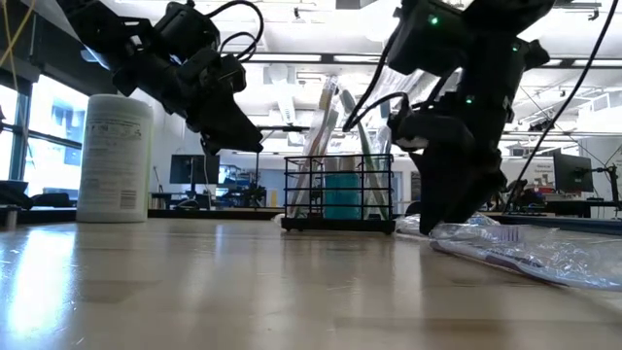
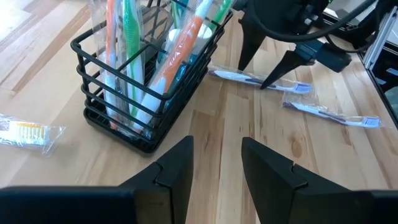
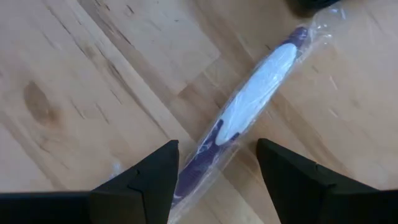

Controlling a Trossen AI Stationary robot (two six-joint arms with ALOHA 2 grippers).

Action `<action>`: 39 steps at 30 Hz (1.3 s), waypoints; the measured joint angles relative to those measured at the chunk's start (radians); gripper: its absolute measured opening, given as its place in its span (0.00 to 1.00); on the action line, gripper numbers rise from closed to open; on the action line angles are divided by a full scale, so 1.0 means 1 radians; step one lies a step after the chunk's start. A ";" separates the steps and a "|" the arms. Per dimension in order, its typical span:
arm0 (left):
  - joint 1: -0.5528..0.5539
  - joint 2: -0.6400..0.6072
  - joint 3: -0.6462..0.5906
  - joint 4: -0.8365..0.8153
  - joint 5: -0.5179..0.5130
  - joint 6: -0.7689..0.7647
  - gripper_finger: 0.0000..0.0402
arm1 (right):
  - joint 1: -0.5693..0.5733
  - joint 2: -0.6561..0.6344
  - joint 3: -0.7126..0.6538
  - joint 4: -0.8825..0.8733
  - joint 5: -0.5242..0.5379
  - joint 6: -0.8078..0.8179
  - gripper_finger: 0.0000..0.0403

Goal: Pick & Place toothbrushing station
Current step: Put the top violet toothbrush into the mesh organizer

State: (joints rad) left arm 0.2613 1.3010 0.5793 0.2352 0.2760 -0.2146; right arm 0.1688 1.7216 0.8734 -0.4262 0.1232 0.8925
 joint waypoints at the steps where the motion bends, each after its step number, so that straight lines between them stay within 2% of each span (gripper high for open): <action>1: 0.000 0.000 0.000 0.000 0.000 0.000 0.34 | 0.005 0.000 0.000 -0.008 0.014 0.002 0.52; 4: 0.000 0.000 0.000 -0.001 0.000 0.000 0.34 | 0.022 -0.002 -0.002 -0.035 0.039 0.001 0.43; 11: 0.000 0.000 0.000 -0.003 0.001 0.000 0.34 | 0.053 -0.002 -0.004 -0.049 0.062 -0.005 0.07; 12: 0.000 0.000 0.000 -0.002 0.001 0.000 0.34 | 0.056 -0.002 -0.004 -0.052 0.062 -0.010 0.05; 18: -0.001 0.000 0.000 -0.002 0.033 -0.028 0.34 | 0.081 -0.007 -0.004 -0.109 0.082 -0.002 0.04; 24: -0.048 0.000 0.000 0.000 0.059 -0.058 0.34 | 0.140 -0.076 -0.010 -0.217 0.081 0.013 0.03; 32: -0.184 0.000 0.000 0.055 0.076 -0.153 0.34 | 0.295 -0.133 0.128 -0.460 0.272 -0.015 0.02; 36: -0.258 0.000 0.000 0.152 0.076 -0.237 0.34 | 0.377 -0.135 0.220 -0.511 0.391 -0.166 0.02; 39: -0.297 0.000 0.000 0.259 0.076 -0.331 0.34 | 0.433 -0.128 0.283 -0.506 0.483 -0.372 0.02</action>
State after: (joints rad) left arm -0.0357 1.3010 0.5797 0.4944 0.3519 -0.5452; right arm 0.6014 1.5936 1.1562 -0.9317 0.6064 0.5202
